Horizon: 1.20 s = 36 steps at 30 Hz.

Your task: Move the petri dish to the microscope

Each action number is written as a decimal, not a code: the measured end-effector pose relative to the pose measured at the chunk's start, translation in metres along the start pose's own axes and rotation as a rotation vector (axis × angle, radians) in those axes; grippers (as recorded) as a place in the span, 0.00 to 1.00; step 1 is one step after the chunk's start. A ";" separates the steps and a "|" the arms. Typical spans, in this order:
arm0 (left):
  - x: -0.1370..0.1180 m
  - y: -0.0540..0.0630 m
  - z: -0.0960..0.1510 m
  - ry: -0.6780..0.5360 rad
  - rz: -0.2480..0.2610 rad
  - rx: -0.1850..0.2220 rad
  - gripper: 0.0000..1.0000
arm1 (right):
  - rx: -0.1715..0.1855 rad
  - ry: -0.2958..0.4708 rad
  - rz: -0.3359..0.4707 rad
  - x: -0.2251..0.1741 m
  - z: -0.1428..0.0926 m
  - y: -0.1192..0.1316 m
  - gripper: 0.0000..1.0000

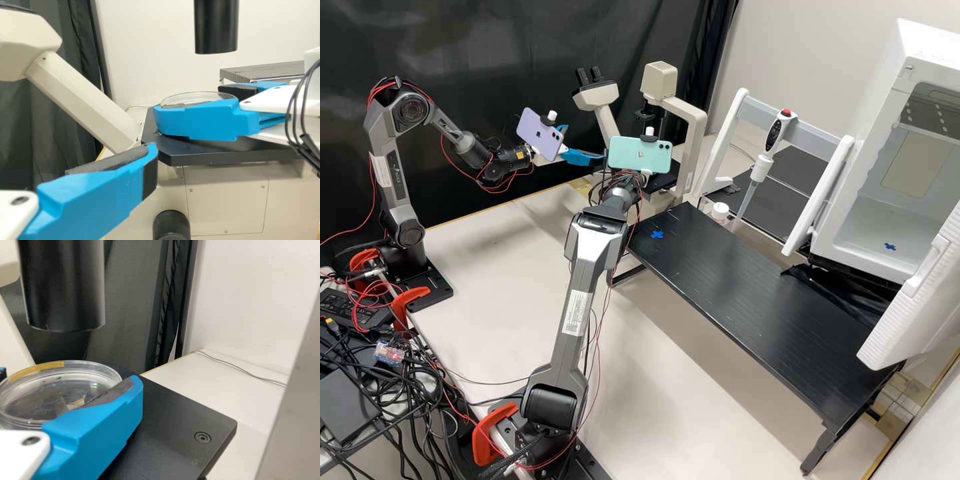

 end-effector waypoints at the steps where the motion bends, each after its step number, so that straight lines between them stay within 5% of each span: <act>1: 0.000 0.000 0.000 0.000 0.000 0.000 1.00 | 0.000 0.000 0.000 0.000 0.000 0.000 0.00; 4: 0.000 0.000 0.000 0.000 0.000 0.000 1.00 | 0.000 0.000 0.000 0.000 0.000 0.000 0.00; 5: 0.000 0.000 0.000 0.000 0.000 0.000 1.00 | -0.001 0.000 0.000 0.000 0.000 0.000 1.00; 26: 0.000 0.000 0.000 0.000 0.000 0.000 1.00 | -0.024 -0.046 0.091 -0.015 0.014 0.004 1.00; 36: 0.000 0.000 0.000 0.000 0.000 0.000 1.00 | -0.075 0.077 0.166 -0.069 0.009 0.005 1.00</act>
